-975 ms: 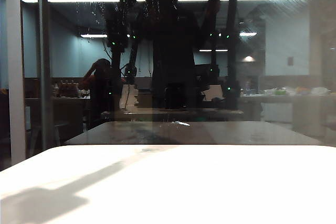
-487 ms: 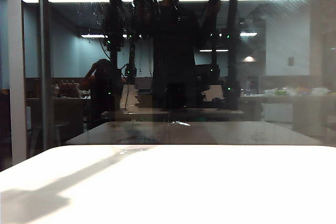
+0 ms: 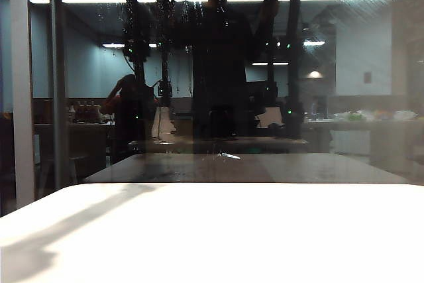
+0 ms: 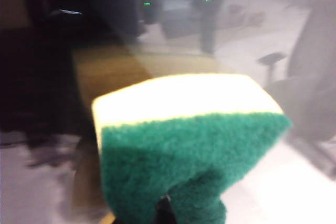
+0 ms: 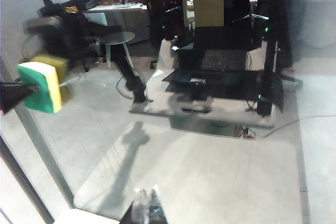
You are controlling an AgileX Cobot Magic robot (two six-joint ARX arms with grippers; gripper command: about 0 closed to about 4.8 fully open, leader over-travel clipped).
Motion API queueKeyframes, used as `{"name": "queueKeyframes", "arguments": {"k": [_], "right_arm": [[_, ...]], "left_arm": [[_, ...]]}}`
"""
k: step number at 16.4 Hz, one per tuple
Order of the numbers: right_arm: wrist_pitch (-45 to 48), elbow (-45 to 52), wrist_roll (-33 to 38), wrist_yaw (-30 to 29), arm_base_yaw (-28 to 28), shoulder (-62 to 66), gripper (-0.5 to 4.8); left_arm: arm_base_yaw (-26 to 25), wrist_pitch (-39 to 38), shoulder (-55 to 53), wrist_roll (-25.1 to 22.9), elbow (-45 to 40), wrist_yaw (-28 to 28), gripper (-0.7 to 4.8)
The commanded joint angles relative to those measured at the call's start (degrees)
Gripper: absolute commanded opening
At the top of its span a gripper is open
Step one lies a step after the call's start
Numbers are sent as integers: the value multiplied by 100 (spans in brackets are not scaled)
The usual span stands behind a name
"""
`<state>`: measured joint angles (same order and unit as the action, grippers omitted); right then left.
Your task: Reach upward to find where there is water on the glass, pick up the sponge from the table, dry the water, and finally place the sponge back on the table.
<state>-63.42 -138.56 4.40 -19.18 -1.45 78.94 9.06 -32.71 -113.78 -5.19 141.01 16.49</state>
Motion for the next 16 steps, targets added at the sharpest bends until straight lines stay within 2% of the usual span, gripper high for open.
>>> {"name": "queueKeyframes", "arguments": {"k": [1, 5, 8, 13, 14, 16], "right_arm": [[57, -15, -20, -7, 0, -26, -2], [20, -15, -20, -7, 0, -33, -2], [15, -15, -20, -9, -2, -35, -2], [4, -15, -20, -9, -2, -57, -2], [2, -15, -20, -9, -2, -57, -2], [-42, -15, -20, -9, -2, -66, -2]], "left_arm": [[-278, -68, 186, -173, 31, -240, -6], [-675, -249, 367, -164, 31, -227, -6], [-656, -363, 374, -46, 22, -181, -6], [2, -52, 372, -37, -494, -85, -6], [332, 138, 302, -42, -660, -138, -6], [640, 289, 116, -39, -693, -149, -6]]}}
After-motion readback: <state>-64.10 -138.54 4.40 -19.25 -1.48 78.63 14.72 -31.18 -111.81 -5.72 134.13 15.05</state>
